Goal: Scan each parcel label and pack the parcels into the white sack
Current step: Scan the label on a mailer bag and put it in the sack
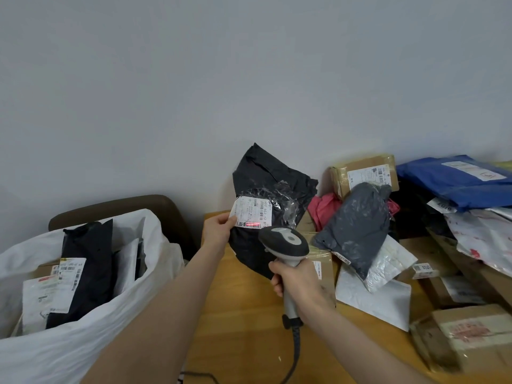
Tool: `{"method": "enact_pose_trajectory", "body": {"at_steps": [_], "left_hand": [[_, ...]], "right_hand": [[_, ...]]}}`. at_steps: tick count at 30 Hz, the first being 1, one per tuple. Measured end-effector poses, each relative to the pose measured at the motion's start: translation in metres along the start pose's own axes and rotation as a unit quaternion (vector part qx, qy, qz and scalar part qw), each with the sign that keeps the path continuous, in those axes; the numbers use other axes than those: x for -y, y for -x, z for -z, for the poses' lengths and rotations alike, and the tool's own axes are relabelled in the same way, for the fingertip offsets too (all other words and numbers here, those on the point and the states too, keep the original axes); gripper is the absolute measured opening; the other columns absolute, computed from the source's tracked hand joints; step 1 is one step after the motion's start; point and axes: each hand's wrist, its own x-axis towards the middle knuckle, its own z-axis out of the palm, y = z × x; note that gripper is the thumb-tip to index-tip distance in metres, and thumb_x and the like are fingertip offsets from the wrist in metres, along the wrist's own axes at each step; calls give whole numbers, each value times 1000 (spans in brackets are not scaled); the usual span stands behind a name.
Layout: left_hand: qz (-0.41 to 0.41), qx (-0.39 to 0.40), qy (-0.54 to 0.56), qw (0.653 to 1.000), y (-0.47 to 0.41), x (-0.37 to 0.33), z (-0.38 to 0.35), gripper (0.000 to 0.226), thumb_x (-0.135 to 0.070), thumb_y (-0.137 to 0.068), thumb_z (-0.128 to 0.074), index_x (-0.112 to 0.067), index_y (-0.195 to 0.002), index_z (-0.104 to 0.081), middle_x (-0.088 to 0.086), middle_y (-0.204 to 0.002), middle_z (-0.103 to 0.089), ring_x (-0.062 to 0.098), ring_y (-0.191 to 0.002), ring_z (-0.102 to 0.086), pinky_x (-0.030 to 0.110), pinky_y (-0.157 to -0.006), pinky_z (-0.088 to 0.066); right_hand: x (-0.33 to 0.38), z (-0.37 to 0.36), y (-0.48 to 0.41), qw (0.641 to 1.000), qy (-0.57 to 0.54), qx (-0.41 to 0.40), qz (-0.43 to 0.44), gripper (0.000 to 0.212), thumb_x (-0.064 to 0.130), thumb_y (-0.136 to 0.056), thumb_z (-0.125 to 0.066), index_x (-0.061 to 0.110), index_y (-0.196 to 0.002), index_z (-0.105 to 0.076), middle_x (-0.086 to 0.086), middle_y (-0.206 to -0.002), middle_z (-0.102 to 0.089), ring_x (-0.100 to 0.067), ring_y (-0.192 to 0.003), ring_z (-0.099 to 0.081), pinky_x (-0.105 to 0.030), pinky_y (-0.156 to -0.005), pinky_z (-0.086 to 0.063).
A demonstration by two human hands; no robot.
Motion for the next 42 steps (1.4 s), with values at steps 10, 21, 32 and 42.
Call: {"method": "enact_pose_trajectory", "body": {"at_steps": [10, 21, 32, 42], "left_hand": [[1, -60, -19, 998, -9, 9, 4, 29, -17, -92, -62, -10, -120, -65, 7, -112, -67, 21, -100, -63, 41, -92, -54], [-1, -76, -25, 997, -6, 10, 4, 28, -18, -92, -62, -12, -120, -66, 3, -109, -68, 17, -98, -63, 37, -89, -55], [-9, -91, -39, 995, 7, 3, 10, 29, -19, -93, -61, -12, -120, -66, 2, -110, -67, 21, -104, -62, 42, -93, -53], [-16, -111, -24, 993, 27, -1, 6, 28, -16, -93, -60, -10, -119, -66, 6, -112, -68, 22, -107, -62, 43, -96, -51]], "right_hand": [[4, -3, 8, 1000, -11, 5, -25, 12, 0, -83, -61, 1, -71, -57, -8, -53, -55, -15, -41, -45, -24, -42, -39], [6, -6, 11, 998, -47, 31, -35, 8, 1, -82, -61, 2, -75, -57, -6, -53, -52, -14, -42, -45, -23, -42, -38], [3, -3, 8, 998, -32, 46, -25, 15, 0, -78, -63, 4, -65, -56, -6, -52, -52, -15, -42, -45, -26, -43, -38], [5, 11, 8, 997, 9, 80, -5, 28, 1, -77, -62, 7, -52, -52, -3, -42, -49, -16, -38, -45, -31, -49, -38]]}}
